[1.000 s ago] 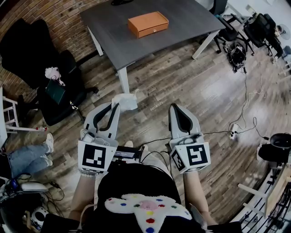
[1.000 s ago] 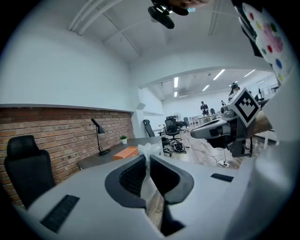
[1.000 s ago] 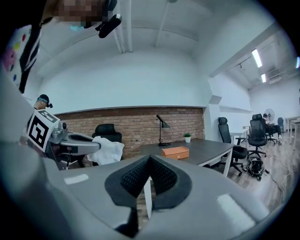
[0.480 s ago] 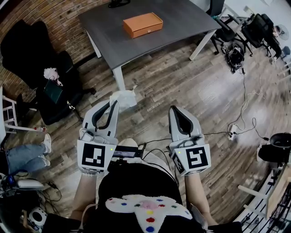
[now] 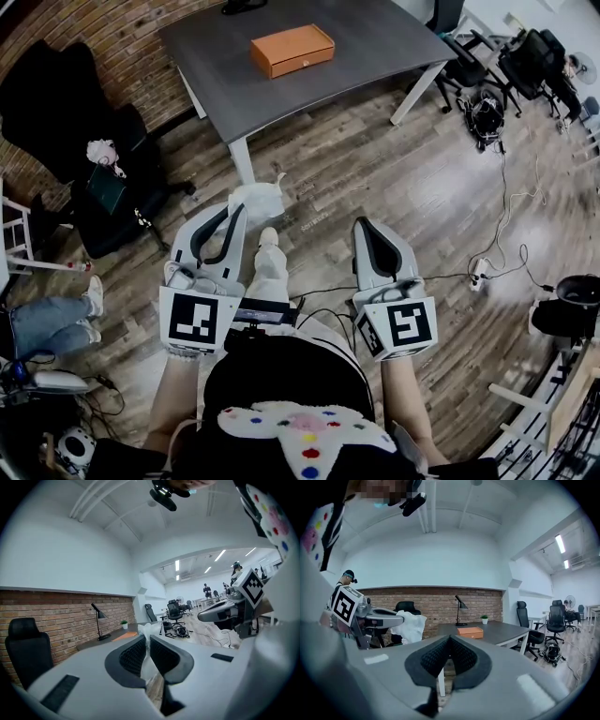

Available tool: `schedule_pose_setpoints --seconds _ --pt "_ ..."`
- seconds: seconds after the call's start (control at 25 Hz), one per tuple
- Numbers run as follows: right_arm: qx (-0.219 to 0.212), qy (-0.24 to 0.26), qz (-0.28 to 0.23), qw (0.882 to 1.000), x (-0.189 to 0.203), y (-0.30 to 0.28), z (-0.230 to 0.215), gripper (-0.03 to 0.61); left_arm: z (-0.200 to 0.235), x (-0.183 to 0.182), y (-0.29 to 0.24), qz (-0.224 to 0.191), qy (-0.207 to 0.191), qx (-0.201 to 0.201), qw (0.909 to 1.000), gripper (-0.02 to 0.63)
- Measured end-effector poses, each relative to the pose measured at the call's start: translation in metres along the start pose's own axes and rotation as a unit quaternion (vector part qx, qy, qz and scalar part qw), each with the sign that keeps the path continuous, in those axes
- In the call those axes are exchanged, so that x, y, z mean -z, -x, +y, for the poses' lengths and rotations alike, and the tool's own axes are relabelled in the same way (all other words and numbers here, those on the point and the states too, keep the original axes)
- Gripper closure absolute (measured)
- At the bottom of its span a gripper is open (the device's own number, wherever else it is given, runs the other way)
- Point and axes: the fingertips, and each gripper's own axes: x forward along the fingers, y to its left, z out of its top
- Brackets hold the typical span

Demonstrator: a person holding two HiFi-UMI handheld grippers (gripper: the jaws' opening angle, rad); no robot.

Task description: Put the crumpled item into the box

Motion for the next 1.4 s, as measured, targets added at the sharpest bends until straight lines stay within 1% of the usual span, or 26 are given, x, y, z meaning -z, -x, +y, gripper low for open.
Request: schedule_pose_setpoints --seconds 0.32,0.52,0.8,1.12,1.4 --pt "0.006 -0.003 -0.003 1.0 -0.003 -0.044 -0.025 0.571 0.024 -0.005 -0.042 -0.009 -0.006 0.0 0.9999 0.584" --pt "-0.003 0.0 -0.004 1.0 -0.012 -0.086 -0.039 0.571 0.048 -0.01 -0.082 -0.009 -0.003 0.001 1.0 0.584" --pt "-0.004 0.0 -0.004 1.0 -0.026 -0.15 -0.061 0.57 0.09 -0.02 -0.142 -0.015 -0.005 0.009 0.9998 0.584" --pt "0.008 0.003 -0.003 1.0 -0.047 -0.222 -0.091 0.569 0.137 -0.036 -0.211 -0.021 -0.007 0.018 0.9996 0.584" --pt "0.017 0.002 -0.001 1.0 -0.056 -0.282 -0.112 0.571 0.176 -0.038 -0.264 -0.024 -0.008 0.024 0.9994 0.584"
